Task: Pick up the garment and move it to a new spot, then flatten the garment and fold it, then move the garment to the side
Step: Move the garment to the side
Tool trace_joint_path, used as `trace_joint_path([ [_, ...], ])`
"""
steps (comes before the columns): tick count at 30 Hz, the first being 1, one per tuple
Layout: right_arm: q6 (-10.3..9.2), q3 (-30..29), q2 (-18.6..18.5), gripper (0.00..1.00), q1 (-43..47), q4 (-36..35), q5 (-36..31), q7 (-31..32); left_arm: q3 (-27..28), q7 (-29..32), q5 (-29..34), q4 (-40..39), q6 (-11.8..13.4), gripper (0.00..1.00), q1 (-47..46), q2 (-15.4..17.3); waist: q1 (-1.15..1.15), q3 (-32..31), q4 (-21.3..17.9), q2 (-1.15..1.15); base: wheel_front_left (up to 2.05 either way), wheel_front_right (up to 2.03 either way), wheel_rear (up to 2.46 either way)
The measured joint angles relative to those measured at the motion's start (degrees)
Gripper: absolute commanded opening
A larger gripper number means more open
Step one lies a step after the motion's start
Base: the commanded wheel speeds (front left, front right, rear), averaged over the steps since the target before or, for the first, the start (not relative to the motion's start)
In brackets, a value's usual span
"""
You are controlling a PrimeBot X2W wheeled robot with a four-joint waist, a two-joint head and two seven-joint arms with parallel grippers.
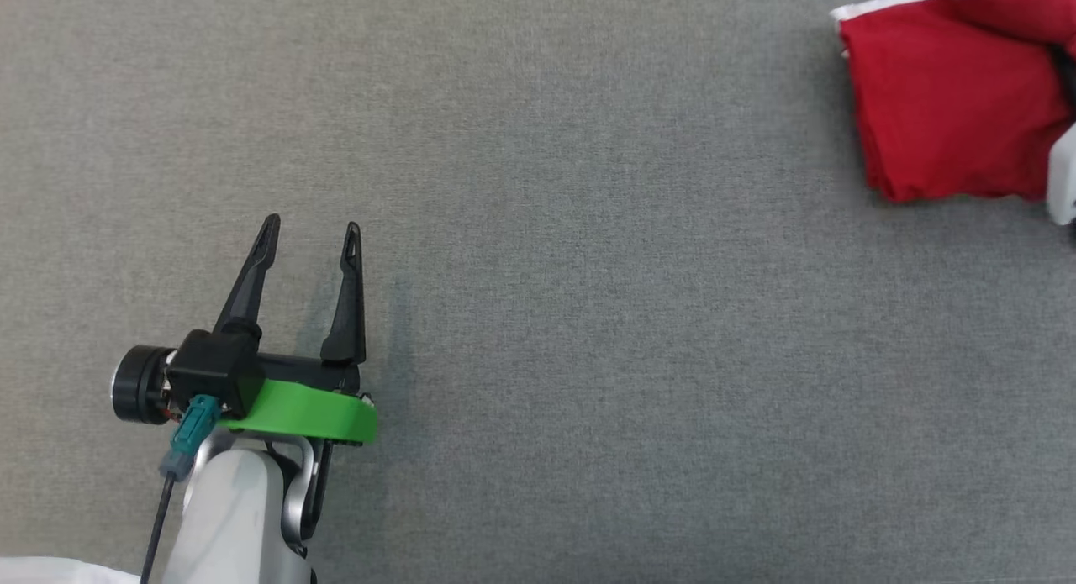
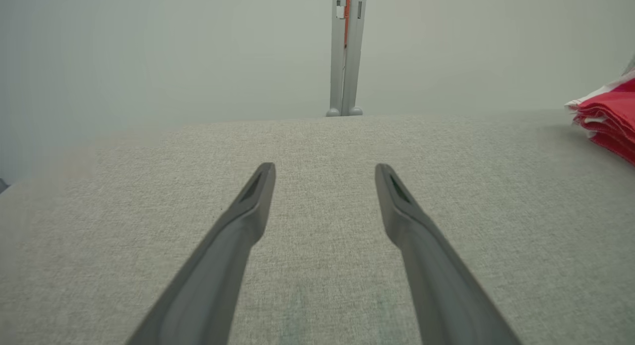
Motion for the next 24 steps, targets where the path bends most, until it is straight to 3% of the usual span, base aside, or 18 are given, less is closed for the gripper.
trace_joint_path([
  [5, 0.0, -0.45, -8.03, 0.0, -0.48, -3.53, 4.05, 2.22, 0.09, 0.0, 0.66, -2.08, -0.4, 1.0, -1.34, 0.93, 0.0, 4.11, -2.53, 0.0, 0.0, 0.0, 0.0],
  [12, 0.0, -2.71, -14.59, 0.0, -0.51, -6.91, 7.21, 5.73, -0.15, 0.0, 1.4, -4.85, -0.7, 1.0, -1.98, 2.46, 0.0, 8.47, -5.82, 0.0, 0.0, 0.0, 0.0],
  [16, 0.0, -3.82, -16.71, 0.0, -1.44, -7.78, 7.69, 7.5, -0.1, 0.0, 1.56, -6.34, -0.73, 1.0, -2.24, 3.41, 0.01, 10.64, -7.26, 0.0, 0.0, 0.0, 0.0],
  [23, 0.0, -6.09, -16.94, 0.0, -3.59, -5.65, 8.0, 9.14, -0.98, 0.0, 1.99, -7.77, -0.88, 1.0, -3.14, 3.85, 0.0, 13.54, -8.72, 0.0, 0.0, 0.0, 0.0],
  [24, 0.0, -6.34, -16.79, 0.04, -3.73, -5.13, 7.87, 9.16, -1.05, 0.0, 1.99, -7.88, -0.88, 1.0, -3.22, 3.87, 0.01, 13.73, -8.76, 0.0, 0.0, 0.0, 0.0],
])
